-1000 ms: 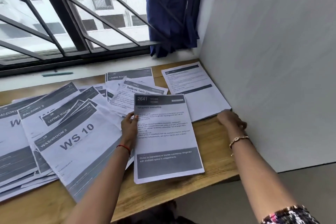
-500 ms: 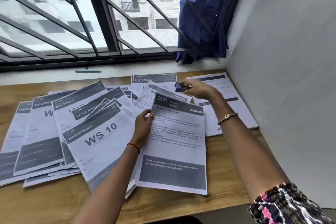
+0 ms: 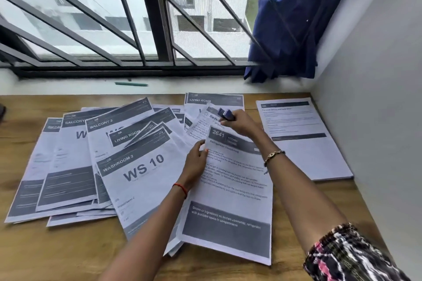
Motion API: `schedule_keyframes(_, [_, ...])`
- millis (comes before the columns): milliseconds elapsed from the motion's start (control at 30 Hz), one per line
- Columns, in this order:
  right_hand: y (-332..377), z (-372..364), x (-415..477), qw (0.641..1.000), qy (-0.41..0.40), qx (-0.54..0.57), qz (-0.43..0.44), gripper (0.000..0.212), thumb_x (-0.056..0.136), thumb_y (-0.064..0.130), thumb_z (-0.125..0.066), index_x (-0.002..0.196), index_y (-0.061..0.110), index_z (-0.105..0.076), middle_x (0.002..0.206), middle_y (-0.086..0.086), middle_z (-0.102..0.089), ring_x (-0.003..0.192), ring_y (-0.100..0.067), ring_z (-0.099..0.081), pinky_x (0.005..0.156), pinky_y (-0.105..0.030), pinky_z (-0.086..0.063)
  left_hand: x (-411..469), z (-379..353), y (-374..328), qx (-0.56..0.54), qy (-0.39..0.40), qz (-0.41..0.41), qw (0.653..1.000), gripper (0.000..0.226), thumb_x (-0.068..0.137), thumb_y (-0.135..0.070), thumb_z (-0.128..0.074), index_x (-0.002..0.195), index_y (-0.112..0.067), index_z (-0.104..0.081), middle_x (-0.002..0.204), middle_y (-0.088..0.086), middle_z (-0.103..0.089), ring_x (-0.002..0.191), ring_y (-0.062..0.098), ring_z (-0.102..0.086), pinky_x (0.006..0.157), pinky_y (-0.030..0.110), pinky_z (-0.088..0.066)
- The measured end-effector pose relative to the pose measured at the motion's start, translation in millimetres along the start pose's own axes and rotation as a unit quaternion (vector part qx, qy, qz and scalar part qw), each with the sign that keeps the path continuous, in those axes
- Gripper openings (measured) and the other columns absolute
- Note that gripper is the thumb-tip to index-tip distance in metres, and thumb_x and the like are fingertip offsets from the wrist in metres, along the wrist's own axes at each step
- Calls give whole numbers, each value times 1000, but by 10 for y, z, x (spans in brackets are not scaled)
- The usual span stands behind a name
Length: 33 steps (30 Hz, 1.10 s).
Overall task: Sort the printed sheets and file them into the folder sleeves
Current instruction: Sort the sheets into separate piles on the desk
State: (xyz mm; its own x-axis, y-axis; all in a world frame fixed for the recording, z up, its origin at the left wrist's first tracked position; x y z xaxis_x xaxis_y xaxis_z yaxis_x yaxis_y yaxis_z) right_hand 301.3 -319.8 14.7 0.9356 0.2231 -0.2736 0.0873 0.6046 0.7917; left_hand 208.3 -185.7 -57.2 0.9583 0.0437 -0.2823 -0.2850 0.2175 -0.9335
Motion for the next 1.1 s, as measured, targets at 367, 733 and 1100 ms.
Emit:
schedule_keyframes(367, [-380,-188,80,998,-7,5,-59,15,84,0,-60,95,-7,-66,84,-9,-59,77,-18,-52,61,-26,-36,67,-103,-97,101,34,-37,994,48,102,-17,-33,148,-12,-21,152,8,-26,139,22,-29,108,22,-23])
schedule_keyframes(733, [-451,-206,136,998,16,-9,-65,11,83,3,-65,71,4,-64,68,-6,-57,62,-14,-50,53,-24,-34,85,-126,-98,107,32,-51,992,48,102,-17,-34,148,-10,-22,152,9,-28,138,21,-30,107,19,-23])
schedule_keyframes(1100, [-448,-144,193,997,24,0,-72,30,76,1,-72,56,13,-53,55,0,-47,50,-9,-40,48,-22,-30,234,-54,-72,52,-12,-29,998,30,98,-12,-42,118,-5,-63,113,11,-66,103,25,-63,92,47,-49])
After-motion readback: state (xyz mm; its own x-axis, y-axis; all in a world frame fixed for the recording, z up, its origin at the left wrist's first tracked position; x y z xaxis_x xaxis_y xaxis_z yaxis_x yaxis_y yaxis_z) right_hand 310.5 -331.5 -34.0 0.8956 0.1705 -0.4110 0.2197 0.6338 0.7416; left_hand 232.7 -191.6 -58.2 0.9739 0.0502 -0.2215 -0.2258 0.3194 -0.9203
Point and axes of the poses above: each hand's wrist, its own x-axis towards the middle knuckle, its own z-axis out of the back of the hand, y = z × x, the point moved 10 cm from there along x, towards the middle knuckle
